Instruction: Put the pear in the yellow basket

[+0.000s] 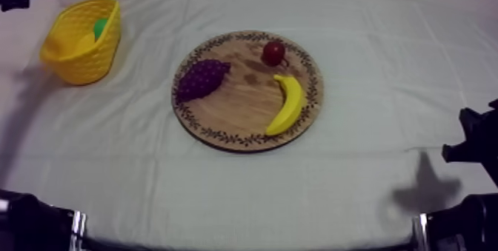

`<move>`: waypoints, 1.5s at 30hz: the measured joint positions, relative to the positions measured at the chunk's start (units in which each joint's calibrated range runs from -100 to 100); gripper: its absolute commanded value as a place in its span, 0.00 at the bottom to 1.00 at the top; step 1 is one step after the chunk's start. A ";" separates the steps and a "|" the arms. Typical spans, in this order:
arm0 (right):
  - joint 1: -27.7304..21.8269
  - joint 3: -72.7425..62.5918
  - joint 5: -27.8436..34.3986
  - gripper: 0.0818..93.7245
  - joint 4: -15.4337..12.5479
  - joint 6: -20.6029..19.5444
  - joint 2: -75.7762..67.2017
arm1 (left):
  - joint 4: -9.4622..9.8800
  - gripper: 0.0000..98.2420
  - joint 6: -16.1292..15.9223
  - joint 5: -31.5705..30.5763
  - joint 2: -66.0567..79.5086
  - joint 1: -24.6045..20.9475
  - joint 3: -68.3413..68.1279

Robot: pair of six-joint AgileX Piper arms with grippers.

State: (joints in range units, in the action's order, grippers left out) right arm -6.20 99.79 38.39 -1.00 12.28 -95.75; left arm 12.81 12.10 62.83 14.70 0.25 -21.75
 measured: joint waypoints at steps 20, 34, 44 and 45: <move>0.00 0.00 0.00 0.00 0.00 0.00 0.00 | -2.61 0.01 -1.46 -13.29 52.81 1.41 -32.98; 0.00 0.00 0.00 0.00 0.00 0.00 0.00 | -1.57 0.00 -1.41 -15.03 81.32 5.53 -50.99; 0.00 0.00 0.00 0.00 0.00 0.00 0.00 | -1.35 0.00 -0.34 -17.68 85.24 7.73 -59.49; 0.00 0.00 0.00 0.00 0.00 0.00 0.00 | -1.35 0.00 -0.11 -19.08 85.24 7.80 -61.04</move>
State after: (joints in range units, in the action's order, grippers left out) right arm -6.20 99.79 38.39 -1.00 12.28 -95.75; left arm 11.46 11.99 43.75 99.94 8.04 -82.79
